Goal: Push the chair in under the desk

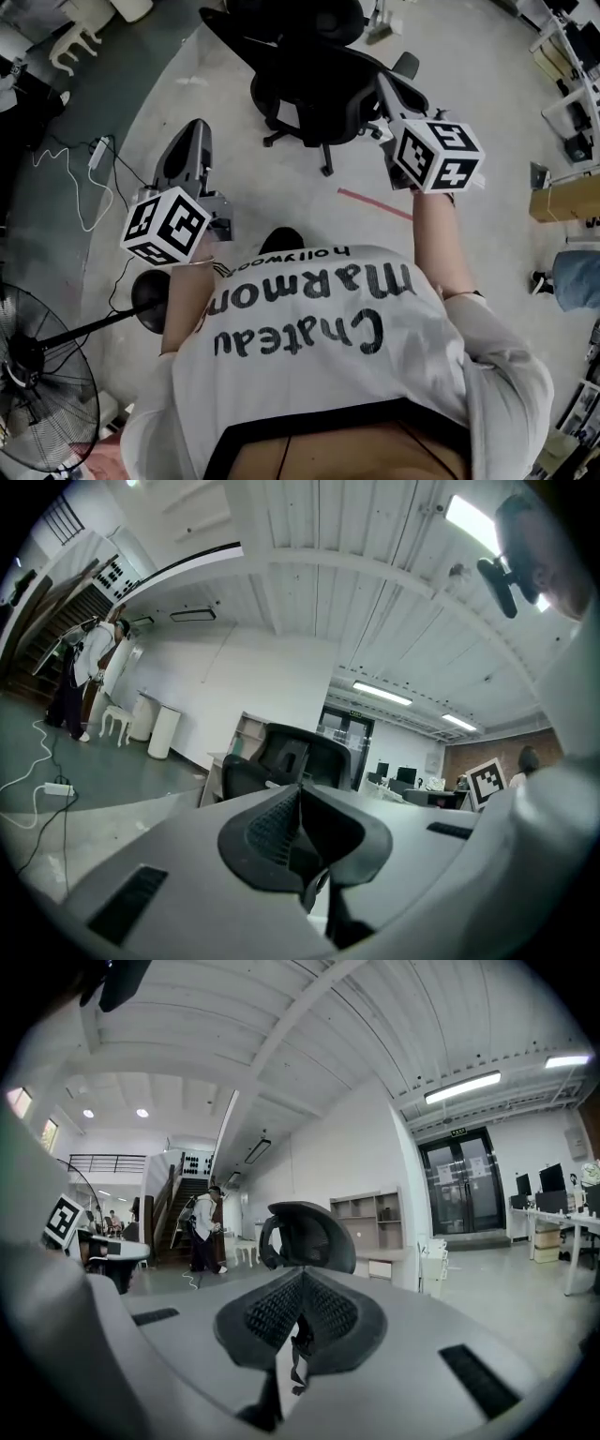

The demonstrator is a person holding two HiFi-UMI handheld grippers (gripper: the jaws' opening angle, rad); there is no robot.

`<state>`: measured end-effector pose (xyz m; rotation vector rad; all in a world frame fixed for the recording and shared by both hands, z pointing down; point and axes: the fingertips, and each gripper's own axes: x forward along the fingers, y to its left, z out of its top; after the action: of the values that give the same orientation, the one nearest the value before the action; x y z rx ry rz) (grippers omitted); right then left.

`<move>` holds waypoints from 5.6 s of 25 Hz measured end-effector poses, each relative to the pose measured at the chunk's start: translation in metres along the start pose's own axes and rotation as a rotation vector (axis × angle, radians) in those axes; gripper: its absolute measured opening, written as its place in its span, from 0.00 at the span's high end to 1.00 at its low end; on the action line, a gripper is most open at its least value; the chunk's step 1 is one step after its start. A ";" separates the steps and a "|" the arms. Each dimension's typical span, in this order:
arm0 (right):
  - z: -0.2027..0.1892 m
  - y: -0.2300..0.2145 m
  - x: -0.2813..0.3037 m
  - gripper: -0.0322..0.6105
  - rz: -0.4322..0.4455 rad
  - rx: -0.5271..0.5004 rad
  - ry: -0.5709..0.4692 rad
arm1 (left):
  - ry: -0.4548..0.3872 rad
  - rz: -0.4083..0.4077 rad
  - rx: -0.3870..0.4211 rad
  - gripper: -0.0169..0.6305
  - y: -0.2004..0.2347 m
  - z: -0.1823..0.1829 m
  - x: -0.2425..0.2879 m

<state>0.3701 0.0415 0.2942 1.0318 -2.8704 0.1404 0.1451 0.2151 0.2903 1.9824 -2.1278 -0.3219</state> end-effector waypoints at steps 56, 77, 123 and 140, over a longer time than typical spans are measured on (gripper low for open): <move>-0.073 -0.020 0.114 0.72 0.365 -0.390 0.635 | 0.436 -0.313 0.609 0.58 0.143 0.021 0.273; -0.076 -0.022 0.120 0.68 0.351 -0.372 0.629 | 0.908 -0.485 1.559 0.57 0.190 -0.039 0.350; -0.078 -0.014 0.160 0.71 0.413 -0.650 0.766 | 0.881 -0.394 1.360 0.56 0.203 0.007 0.322; -0.105 -0.047 0.212 0.66 0.473 -0.692 0.748 | 0.891 -0.303 1.294 0.55 0.230 -0.022 0.331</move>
<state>0.2431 -0.1159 0.4254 0.1082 -2.1309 -0.3420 -0.0902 -0.1000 0.3837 2.1746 -1.3958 1.9302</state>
